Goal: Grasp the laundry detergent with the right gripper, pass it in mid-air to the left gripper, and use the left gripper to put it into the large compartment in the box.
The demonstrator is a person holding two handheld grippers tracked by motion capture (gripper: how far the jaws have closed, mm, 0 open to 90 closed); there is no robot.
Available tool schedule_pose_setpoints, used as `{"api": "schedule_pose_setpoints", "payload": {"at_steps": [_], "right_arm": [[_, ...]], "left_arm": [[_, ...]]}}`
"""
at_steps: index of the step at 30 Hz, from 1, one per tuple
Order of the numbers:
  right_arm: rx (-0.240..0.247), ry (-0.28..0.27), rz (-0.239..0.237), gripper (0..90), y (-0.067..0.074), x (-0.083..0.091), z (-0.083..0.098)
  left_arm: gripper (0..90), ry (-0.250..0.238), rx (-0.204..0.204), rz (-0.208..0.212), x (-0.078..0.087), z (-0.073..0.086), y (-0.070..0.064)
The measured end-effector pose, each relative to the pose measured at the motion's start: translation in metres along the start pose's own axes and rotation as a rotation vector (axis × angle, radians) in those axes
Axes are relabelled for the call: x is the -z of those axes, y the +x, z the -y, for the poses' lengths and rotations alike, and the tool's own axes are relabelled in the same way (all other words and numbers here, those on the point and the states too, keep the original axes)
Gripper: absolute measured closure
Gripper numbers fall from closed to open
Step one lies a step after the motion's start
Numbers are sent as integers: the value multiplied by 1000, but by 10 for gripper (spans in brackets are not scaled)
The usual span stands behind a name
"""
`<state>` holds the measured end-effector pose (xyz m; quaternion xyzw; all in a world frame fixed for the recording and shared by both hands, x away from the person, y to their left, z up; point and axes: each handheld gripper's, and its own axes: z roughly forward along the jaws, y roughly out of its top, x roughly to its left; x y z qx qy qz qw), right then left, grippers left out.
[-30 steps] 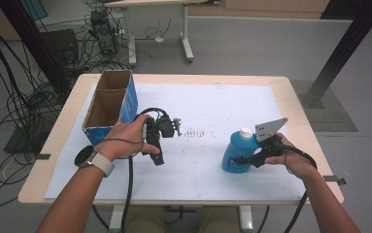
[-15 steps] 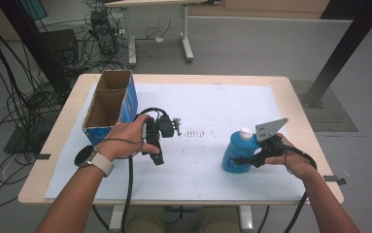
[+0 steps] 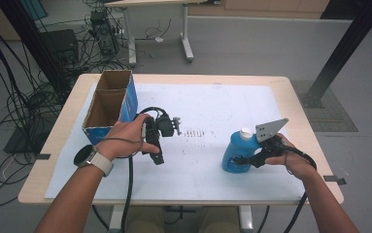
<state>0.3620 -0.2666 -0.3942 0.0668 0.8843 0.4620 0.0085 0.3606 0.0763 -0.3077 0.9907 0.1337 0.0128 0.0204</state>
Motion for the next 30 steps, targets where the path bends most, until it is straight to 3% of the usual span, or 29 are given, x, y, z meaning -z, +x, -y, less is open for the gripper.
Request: {"api": "schedule_pose_setpoints", "payload": {"at_steps": [8,30], "right_arm": [[-9,9,4,431,3,-1,-4],[11,-10,26,431,30,10,-48]], "left_arm": [[106,-3,-15,-16,11,-1,-3],[99,-1,-89,-32,45,-12,-13]]}}
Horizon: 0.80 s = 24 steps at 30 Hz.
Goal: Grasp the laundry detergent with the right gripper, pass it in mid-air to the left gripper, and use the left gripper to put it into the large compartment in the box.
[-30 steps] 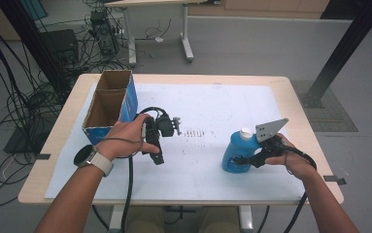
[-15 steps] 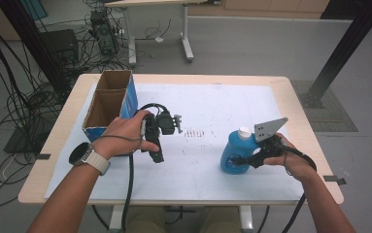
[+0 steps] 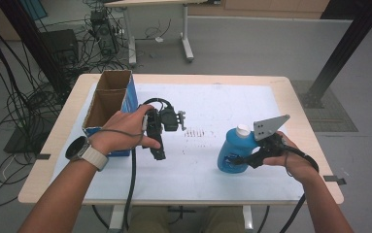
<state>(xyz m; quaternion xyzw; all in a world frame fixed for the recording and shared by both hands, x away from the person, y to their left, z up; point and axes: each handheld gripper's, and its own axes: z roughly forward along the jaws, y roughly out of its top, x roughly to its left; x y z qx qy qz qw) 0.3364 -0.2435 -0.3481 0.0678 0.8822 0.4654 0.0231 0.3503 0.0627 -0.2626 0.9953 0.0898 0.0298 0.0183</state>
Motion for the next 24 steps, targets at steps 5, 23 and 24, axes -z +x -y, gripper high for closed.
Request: {"api": "schedule_pose_setpoints", "payload": {"at_steps": [5,23,24], "right_arm": [[-8,-19,6,432,5,0,-10],[-2,10,-15,432,24,-17,-44],[0,13,-18,432,24,-19,-46]], "left_arm": [[92,-1,-17,17,9,-5,2],[69,-10,-113,29,40,-25,2],[69,-10,-119,27,42,-26,3]]}}
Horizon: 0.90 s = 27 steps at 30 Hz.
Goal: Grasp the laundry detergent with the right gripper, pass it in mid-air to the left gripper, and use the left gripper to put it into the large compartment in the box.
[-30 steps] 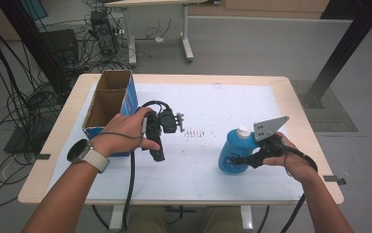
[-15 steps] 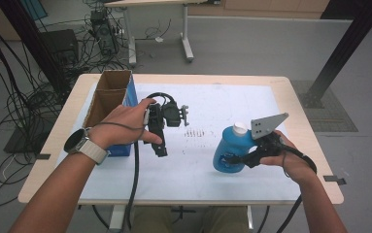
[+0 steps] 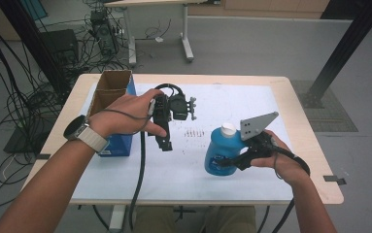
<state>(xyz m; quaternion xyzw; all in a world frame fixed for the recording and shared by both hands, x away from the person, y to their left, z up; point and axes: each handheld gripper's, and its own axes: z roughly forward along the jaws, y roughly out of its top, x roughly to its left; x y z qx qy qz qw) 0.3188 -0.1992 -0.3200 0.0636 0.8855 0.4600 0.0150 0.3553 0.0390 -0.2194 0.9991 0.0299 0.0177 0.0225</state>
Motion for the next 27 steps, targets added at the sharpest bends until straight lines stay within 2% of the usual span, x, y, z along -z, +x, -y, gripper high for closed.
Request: {"api": "schedule_pose_setpoints", "payload": {"at_steps": [11,20,27], "right_arm": [[13,15,-24,433,-9,-19,-14],[36,20,-46,435,-12,-34,-29],[42,35,-54,436,-14,-41,-39]], "left_arm": [[68,5,-29,-21,21,-6,4],[73,6,-46,-25,33,-10,0],[74,25,-61,-20,41,-13,-2]]}}
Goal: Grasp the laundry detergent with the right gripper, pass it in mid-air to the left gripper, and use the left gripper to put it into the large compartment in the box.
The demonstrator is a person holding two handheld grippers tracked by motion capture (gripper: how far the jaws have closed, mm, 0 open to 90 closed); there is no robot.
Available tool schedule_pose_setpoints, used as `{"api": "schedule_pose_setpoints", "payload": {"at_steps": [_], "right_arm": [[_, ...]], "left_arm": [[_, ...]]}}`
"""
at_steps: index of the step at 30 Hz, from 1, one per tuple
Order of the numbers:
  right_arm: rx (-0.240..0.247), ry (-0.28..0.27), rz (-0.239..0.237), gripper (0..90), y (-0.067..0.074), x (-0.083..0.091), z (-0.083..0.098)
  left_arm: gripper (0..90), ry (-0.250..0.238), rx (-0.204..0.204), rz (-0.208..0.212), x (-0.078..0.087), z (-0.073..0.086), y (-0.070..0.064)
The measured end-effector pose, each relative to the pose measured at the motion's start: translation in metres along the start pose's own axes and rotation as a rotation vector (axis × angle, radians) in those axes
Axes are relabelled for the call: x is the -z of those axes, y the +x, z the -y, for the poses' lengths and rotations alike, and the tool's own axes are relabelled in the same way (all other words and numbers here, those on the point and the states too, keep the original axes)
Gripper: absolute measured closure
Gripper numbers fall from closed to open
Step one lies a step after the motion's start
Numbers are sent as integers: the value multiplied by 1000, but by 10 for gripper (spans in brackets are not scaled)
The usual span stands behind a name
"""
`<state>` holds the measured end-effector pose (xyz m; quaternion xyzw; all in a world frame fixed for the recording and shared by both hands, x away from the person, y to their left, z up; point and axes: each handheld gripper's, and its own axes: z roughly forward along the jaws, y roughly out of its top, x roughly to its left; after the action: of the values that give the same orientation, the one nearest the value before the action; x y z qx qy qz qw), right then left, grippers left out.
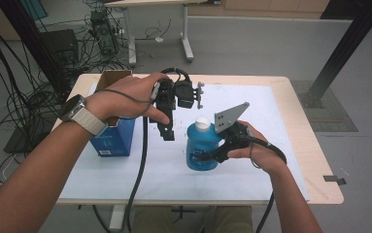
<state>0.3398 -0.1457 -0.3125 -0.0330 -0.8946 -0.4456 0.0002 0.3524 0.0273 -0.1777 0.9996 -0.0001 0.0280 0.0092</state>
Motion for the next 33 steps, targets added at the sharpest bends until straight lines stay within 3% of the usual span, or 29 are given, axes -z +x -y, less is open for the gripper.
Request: {"api": "schedule_pose_setpoints", "payload": {"at_steps": [11,33], "right_arm": [[0,14,-12,436,-5,-9,-8],[2,21,-33,436,-17,-18,-15]], "left_arm": [[71,13,-19,3,9,-14,0],[69,-35,7,3,13,-25,11]]}}
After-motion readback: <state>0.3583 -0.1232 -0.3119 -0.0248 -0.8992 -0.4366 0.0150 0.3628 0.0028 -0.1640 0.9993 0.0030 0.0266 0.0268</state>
